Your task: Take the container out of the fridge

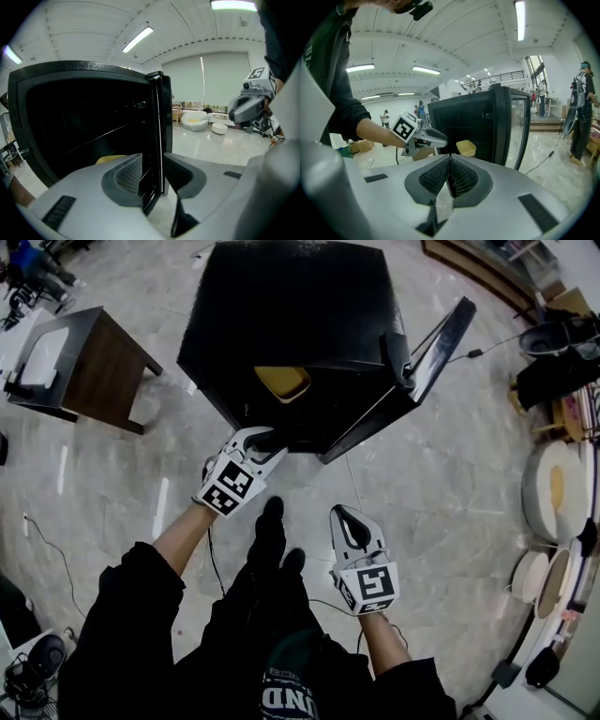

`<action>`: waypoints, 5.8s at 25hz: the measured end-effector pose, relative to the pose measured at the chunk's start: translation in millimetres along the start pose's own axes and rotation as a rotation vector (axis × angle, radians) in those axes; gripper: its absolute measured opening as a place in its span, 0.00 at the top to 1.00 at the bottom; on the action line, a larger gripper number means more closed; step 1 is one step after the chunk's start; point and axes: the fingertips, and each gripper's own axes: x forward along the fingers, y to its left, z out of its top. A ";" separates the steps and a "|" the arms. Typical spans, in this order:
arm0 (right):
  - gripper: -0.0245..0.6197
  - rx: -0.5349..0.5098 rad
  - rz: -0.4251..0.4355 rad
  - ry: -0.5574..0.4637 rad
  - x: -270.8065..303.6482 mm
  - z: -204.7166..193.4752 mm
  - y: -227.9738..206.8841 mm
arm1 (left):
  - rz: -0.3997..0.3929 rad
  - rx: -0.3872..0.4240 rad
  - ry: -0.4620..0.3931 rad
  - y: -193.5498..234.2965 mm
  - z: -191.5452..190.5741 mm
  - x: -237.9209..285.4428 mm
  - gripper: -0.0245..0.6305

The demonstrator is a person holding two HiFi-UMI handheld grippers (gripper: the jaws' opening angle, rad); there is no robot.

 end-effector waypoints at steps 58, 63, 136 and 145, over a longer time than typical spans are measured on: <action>0.91 0.136 -0.234 0.138 -38.7 -75.6 -59.4 | 0.030 0.294 0.545 95.2 -107.0 185.5 0.80; 0.91 0.142 -0.246 0.125 -40.7 -75.6 -62.0 | 0.020 0.295 0.589 102.3 -111.9 187.7 0.87; 0.91 0.009 -0.067 0.016 -94.0 -27.3 28.9 | -0.236 0.375 0.516 -141.1 -38.9 -125.4 0.91; 0.91 -0.028 -0.031 0.012 -93.9 -23.7 41.1 | -0.218 0.374 0.521 -156.3 -45.5 -152.7 0.91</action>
